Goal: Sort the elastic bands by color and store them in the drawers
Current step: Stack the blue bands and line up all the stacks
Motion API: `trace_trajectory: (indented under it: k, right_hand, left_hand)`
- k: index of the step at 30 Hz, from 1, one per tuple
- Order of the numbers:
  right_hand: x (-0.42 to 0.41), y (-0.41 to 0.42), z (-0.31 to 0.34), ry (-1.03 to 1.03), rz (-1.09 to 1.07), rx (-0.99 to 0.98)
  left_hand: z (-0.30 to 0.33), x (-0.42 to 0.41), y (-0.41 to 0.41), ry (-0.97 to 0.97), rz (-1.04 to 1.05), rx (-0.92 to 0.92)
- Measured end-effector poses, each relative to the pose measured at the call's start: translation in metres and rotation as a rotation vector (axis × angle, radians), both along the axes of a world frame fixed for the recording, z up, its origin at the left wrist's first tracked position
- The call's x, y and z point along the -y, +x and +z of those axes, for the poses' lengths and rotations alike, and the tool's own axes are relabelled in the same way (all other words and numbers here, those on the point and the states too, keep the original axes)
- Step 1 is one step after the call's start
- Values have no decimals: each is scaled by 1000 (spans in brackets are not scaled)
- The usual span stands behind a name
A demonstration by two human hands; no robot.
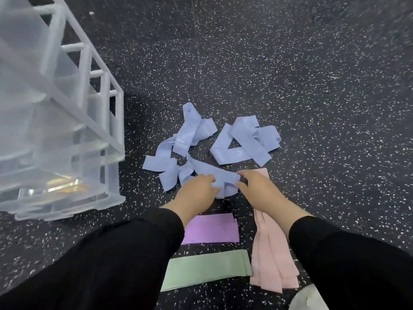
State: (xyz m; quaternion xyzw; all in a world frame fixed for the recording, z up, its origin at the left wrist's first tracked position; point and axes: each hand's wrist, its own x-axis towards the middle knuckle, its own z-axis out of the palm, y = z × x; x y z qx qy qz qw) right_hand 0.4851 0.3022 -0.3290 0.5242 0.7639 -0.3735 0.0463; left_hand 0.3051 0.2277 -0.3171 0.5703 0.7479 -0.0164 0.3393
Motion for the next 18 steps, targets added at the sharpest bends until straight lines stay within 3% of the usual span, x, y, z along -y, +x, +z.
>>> trace_trajectory:
  k: [9,15,18]
  right_hand:
    - [-15,-27,-29,60,137,243]
    - [-9,-45,-43,125,135,297]
    - [-9,-53,-45,57,5,200]
  left_hand:
    - [-28,11,-35,1,50,-10]
    - [-42,15,-42,-11,11,4]
    - [-46,16,-48,35,46,27]
